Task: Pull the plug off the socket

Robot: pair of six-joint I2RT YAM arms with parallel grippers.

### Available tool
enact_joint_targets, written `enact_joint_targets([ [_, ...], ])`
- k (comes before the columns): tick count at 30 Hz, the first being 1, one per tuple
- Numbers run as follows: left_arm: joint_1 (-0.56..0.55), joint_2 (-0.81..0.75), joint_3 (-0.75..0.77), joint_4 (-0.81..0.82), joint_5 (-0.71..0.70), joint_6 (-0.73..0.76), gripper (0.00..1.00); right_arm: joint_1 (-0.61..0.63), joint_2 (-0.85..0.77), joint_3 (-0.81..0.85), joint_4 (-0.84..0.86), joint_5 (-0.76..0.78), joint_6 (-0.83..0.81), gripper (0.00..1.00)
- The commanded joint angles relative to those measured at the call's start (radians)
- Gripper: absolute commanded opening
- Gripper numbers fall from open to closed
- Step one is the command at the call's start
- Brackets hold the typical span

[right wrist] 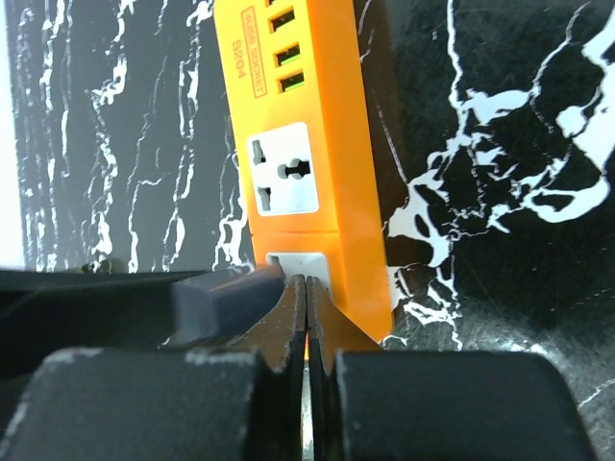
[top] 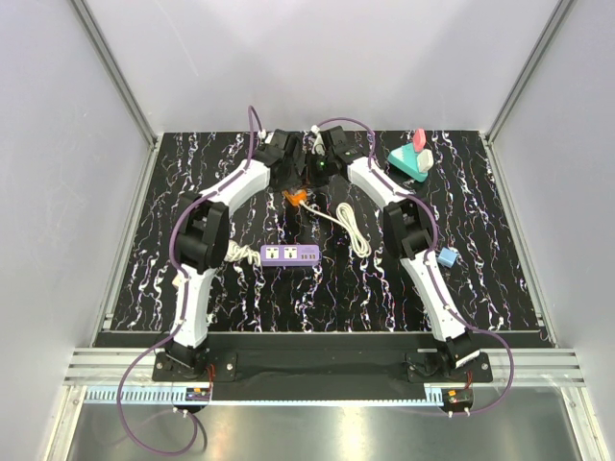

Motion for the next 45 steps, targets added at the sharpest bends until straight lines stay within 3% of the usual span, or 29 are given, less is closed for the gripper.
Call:
enact_joint_targets([
  [1, -0.020, -0.124, 0.128, 0.122, 0.074, -0.032, 0.00, 0.026, 0.083, 0.012, -0.131, 0.114, -0.059, 0.00],
  [6, -0.022, -0.127, 0.168, 0.119, 0.075, -0.029, 0.00, 0.029, 0.095, 0.040, -0.159, 0.128, -0.068, 0.00],
  [10, -0.019, -0.184, 0.116, 0.110, 0.022, 0.000, 0.00, 0.030, 0.095, 0.038, -0.160, 0.126, -0.067, 0.00],
  [20, 0.050, -0.468, -0.318, 0.096, -0.098, 0.092, 0.00, 0.029, 0.093, 0.035, -0.157, 0.120, -0.077, 0.00],
  [30, 0.231, -0.729, -0.663, 0.025, -0.126, 0.129, 0.00, 0.029, 0.090, 0.029, -0.151, 0.120, -0.081, 0.00],
  [37, 0.318, -0.762, -0.785, -0.002, -0.135, 0.138, 0.00, 0.029, 0.089, 0.027, -0.150, 0.123, -0.076, 0.00],
  [45, 0.352, -0.697, -0.806, -0.057, -0.227, 0.067, 0.00, 0.029, 0.090, 0.032, -0.148, 0.123, -0.074, 0.00],
])
